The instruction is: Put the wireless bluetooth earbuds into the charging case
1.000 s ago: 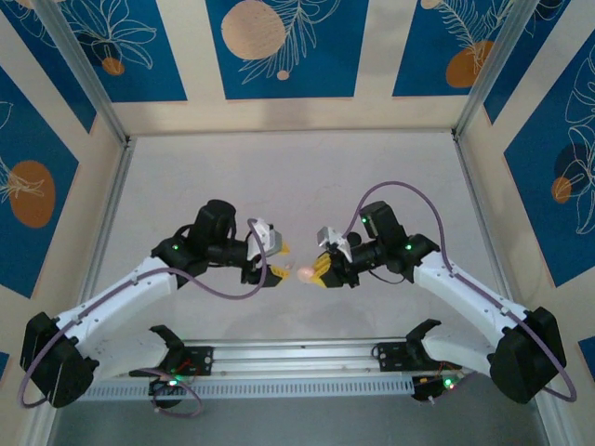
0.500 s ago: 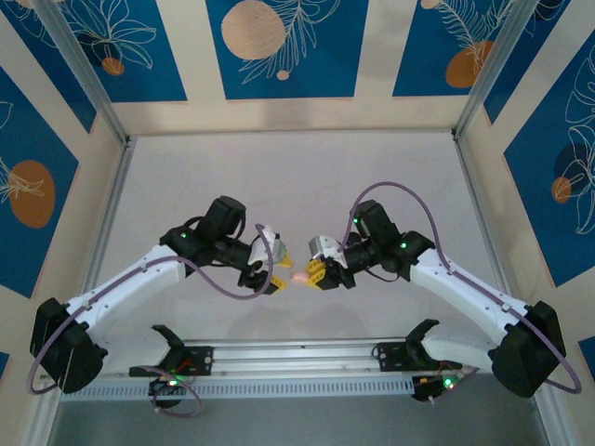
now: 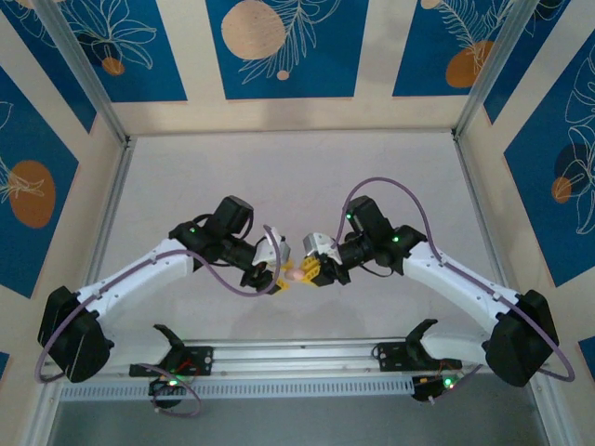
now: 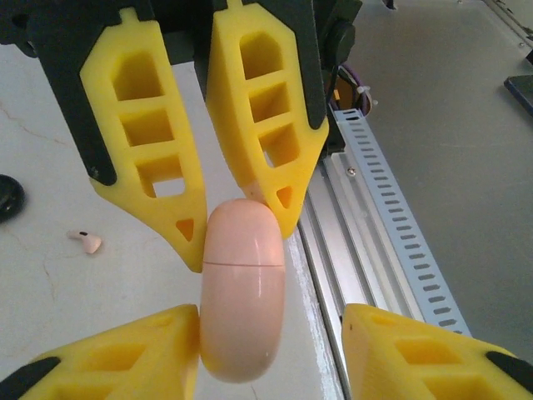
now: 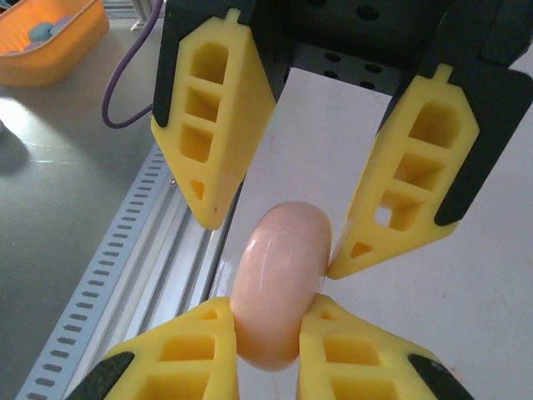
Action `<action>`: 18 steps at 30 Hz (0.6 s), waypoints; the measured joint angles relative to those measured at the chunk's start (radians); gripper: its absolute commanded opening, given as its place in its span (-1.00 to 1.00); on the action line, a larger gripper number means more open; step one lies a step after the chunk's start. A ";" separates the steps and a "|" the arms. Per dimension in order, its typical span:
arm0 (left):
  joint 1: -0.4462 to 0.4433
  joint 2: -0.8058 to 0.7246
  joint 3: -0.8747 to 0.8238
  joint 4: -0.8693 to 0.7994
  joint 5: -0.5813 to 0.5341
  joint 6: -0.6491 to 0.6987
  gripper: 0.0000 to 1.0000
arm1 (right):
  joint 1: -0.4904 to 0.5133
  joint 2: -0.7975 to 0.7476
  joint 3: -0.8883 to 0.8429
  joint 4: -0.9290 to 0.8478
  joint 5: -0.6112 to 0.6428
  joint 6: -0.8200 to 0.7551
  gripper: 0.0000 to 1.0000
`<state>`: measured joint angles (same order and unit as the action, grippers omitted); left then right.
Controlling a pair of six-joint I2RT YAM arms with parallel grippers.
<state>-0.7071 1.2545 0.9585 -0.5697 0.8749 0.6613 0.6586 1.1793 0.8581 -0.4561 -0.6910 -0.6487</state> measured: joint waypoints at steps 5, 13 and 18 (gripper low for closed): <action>-0.004 0.005 0.002 0.005 -0.016 0.002 -0.40 | 0.003 0.013 0.012 -0.001 -0.017 0.000 -0.71; -0.005 0.005 0.002 0.020 -0.041 -0.008 -0.67 | 0.003 0.011 0.013 -0.004 0.002 0.008 -0.47; -0.009 -0.025 -0.077 0.162 -0.040 -0.087 -0.70 | -0.018 -0.093 -0.046 0.074 0.045 0.055 -0.12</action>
<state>-0.7158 1.2293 0.8810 -0.4080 0.8345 0.5743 0.6411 1.0863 0.8124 -0.3817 -0.6464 -0.5941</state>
